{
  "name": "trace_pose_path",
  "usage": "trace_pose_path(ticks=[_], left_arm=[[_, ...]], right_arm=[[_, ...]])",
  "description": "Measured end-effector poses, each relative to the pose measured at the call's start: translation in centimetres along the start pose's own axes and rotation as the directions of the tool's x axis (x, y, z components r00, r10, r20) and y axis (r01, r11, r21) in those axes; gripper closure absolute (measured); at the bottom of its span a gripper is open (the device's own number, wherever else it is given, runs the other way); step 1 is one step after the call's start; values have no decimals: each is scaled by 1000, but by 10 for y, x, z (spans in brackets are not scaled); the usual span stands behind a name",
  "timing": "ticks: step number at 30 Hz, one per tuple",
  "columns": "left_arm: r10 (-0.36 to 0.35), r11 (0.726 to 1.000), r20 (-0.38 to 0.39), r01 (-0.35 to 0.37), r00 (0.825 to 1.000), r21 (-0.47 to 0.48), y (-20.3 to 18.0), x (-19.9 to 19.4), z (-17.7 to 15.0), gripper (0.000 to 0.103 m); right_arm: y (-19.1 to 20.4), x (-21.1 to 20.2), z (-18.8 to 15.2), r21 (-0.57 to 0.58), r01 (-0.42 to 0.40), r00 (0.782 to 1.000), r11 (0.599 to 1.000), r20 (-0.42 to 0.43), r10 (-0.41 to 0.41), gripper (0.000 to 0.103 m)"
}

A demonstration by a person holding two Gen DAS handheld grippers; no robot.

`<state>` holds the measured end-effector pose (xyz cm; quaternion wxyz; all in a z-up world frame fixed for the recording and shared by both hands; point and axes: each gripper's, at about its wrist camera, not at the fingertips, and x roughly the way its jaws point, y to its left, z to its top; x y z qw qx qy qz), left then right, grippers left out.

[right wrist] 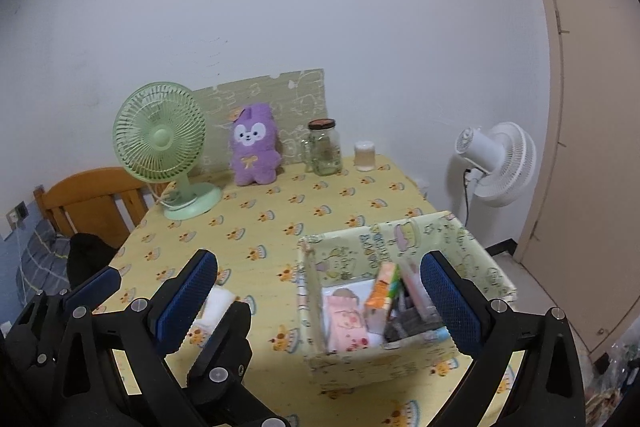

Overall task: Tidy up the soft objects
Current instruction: 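Withdraw both grippers toward the tissue pack on the white towel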

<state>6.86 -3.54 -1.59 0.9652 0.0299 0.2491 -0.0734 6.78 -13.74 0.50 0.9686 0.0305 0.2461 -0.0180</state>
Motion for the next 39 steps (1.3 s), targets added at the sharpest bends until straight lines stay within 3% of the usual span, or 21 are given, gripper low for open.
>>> trace_pose_path(ticks=[24, 30, 39], left_arm=[[98, 994, -66, -100, 993, -36, 62, 34, -18, 0], [136, 989, -102, -141, 985, -44, 80, 51, -24, 0], [143, 986, -158, -155, 977, -67, 101, 78, -32, 0]], right_arm=[[64, 56, -17, -57, -101, 992, 993, -86, 96, 2], [83, 75, -22, -112, -131, 985, 985, -123, 118, 20], [100, 108, -30, -122, -146, 974, 982, -193, 121, 25]])
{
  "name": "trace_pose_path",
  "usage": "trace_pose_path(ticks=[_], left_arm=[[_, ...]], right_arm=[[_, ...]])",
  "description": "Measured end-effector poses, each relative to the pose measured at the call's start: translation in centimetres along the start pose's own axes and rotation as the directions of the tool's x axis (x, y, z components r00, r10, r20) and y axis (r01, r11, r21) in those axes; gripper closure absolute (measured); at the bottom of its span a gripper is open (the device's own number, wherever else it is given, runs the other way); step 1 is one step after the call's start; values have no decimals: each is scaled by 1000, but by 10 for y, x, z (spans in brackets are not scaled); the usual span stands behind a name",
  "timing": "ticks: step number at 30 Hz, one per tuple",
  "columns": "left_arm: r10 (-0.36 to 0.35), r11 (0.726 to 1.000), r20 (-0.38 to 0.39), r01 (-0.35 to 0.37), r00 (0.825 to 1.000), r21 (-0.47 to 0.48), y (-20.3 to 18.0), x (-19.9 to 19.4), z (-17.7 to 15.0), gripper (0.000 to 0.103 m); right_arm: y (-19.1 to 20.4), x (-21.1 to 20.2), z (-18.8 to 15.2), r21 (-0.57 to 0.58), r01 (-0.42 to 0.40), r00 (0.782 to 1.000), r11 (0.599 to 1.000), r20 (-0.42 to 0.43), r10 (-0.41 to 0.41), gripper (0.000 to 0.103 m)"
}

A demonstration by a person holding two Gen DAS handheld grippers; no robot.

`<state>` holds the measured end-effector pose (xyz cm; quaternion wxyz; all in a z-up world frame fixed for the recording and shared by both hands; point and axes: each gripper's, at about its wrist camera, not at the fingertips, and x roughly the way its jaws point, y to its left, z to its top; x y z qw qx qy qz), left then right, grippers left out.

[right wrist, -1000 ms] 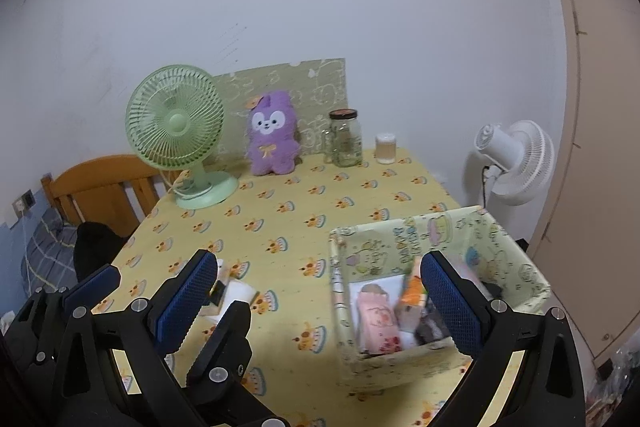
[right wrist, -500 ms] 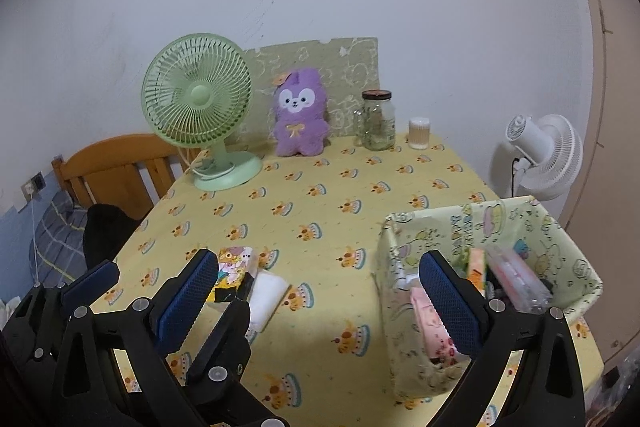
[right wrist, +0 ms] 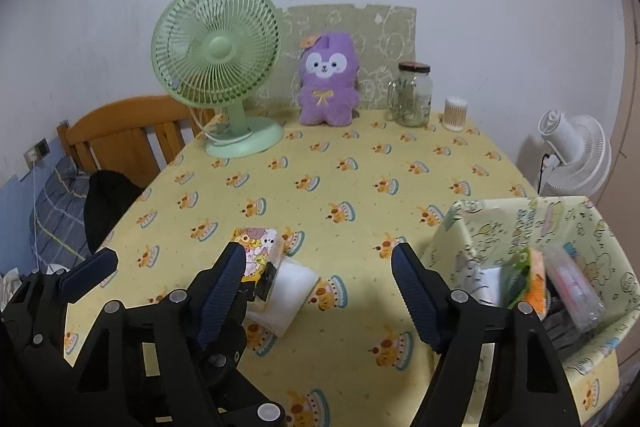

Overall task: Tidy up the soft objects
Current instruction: 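Withdraw both grippers toward the tissue pack on the white towel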

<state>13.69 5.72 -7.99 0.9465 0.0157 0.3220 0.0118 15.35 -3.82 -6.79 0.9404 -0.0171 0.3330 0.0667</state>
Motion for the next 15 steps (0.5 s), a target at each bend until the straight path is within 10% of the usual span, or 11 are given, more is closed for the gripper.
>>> trace_pose_path(ticks=[15], left_arm=[[-37, 999, -82, 34, 996, -30, 1, 49, 2, 1]], right_arm=[[-6, 51, 3, 6, 16, 997, 1000, -77, -15, 27]])
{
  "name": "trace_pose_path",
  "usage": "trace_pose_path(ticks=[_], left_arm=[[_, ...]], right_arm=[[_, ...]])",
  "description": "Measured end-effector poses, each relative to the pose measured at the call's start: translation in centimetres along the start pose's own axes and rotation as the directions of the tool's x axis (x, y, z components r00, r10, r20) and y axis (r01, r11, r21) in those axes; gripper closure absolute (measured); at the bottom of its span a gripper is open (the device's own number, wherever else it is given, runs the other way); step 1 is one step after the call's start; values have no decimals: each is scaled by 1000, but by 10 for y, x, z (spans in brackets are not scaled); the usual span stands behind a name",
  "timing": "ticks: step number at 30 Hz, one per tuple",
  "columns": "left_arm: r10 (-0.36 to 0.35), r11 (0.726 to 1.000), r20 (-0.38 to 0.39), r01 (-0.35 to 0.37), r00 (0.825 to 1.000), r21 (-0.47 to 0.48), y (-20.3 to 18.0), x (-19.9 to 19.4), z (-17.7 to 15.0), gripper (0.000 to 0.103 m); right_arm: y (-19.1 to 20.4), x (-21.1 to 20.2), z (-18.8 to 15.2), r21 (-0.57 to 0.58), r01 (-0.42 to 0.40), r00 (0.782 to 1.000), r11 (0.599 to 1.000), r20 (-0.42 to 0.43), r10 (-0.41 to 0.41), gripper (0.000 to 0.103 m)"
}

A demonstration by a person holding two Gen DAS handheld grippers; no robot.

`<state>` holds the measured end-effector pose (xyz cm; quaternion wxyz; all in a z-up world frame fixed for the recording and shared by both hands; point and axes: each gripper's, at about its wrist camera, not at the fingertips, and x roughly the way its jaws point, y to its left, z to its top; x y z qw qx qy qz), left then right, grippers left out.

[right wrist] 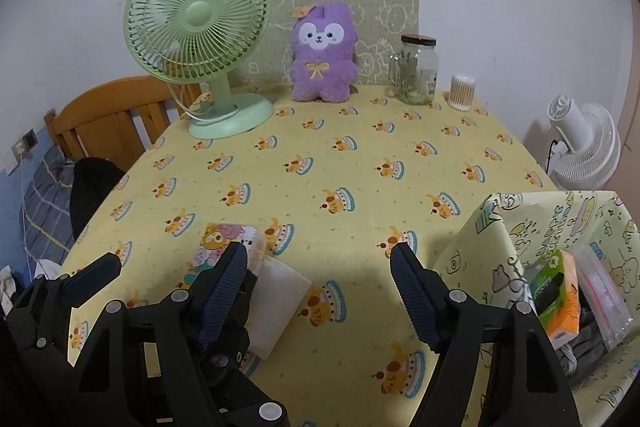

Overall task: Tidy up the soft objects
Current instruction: 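Withdraw both grippers toward the tissue pack on the white towel, then grasp the cartoon tissue pack with the left gripper while the right grasps the white towel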

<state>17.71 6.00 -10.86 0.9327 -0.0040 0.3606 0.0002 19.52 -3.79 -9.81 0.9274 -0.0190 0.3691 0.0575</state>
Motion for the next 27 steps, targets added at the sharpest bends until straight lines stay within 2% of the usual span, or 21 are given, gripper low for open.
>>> trace_pose_path(ticks=[6, 9, 11, 13, 19, 27], left_arm=[[-34, 999, -26, 34, 999, 2, -2, 14, -1, 13], [-46, 999, -42, 46, 998, 1, -2, 21, -1, 27], [-54, 999, -62, 54, 997, -1, -2, 26, -1, 44], [-48, 999, -69, 48, 996, -2, -2, 29, -3, 51], [-33, 999, -59, 34, 998, 4, -1, 27, -6, 57], [20, 1000, -53, -20, 998, -13, 16, 18, -13, 57]], right_arm=[[-4, 15, -2, 3, -4, 999, 1000, -47, 5, 28], [-5, 19, -3, 3, 2, 999, 1000, -54, -2, 28], [-5, 22, -4, 2, 2, 998, 1000, -62, -2, 28], [-5, 26, -6, 3, 3, 997, 1000, -73, -3, 28], [-3, 29, -10, -1, -7, 996, 1000, -90, 7, 28], [13, 25, -14, -18, -73, 993, 997, -93, 71, 27]])
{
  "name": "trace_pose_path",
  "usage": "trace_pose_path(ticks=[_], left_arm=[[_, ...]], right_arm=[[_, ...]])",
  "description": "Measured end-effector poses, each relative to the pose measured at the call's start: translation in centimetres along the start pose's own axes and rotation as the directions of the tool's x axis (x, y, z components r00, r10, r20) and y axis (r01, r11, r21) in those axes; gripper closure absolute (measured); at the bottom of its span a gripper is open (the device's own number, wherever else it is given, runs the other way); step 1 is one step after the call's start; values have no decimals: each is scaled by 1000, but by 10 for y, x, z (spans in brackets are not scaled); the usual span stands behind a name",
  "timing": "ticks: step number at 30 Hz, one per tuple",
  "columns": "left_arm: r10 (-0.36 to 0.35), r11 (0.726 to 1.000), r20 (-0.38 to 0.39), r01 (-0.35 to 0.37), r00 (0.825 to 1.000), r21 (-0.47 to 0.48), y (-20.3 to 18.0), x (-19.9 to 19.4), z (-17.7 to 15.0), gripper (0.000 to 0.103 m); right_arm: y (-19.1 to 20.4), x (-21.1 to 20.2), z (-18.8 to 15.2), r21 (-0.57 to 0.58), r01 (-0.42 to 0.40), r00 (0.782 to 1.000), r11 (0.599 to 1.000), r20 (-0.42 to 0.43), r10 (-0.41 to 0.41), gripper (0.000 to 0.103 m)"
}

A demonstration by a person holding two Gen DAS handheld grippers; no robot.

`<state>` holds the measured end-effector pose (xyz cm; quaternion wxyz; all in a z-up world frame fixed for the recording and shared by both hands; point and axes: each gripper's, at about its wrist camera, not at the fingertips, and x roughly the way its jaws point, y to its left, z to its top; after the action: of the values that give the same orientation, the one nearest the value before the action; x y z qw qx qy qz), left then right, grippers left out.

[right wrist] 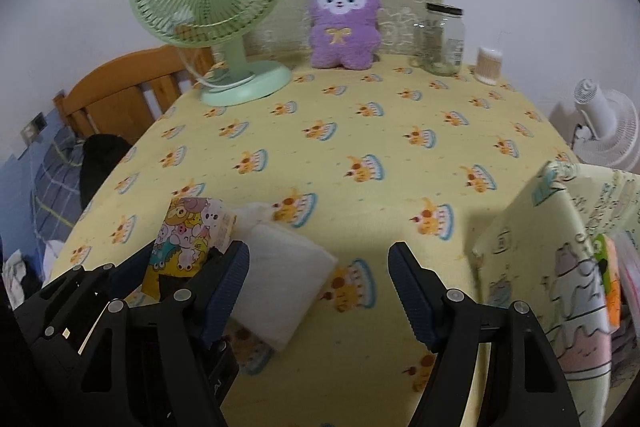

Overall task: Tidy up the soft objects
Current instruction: 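Grasp the cartoon tissue pack with the left gripper while the right grasps the white towel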

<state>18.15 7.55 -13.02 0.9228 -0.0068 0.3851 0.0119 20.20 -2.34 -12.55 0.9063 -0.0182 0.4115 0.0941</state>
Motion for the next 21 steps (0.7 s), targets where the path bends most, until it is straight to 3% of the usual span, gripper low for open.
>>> trace_pose_path(ticks=[8, 13, 17, 21], left_arm=[[70, 998, 5, -70, 998, -2, 18, -2, -7, 57], [82, 997, -12, -82, 997, -12, 28, 3, -10, 57], [70, 997, -36, -72, 997, -36, 36, 7, -11, 57], [77, 996, -54, -79, 996, -42, 37, 11, -10, 57]], right_arm=[[20, 6, -3, -24, -27, 1000, 999, -16, 26, 21], [29, 16, -4, -33, -36, 999, 999, -38, 34, 18], [33, 23, -4, -23, -9, 999, 1000, -40, 8, 8], [32, 30, -3, -17, -16, 998, 1000, -58, 15, 8]])
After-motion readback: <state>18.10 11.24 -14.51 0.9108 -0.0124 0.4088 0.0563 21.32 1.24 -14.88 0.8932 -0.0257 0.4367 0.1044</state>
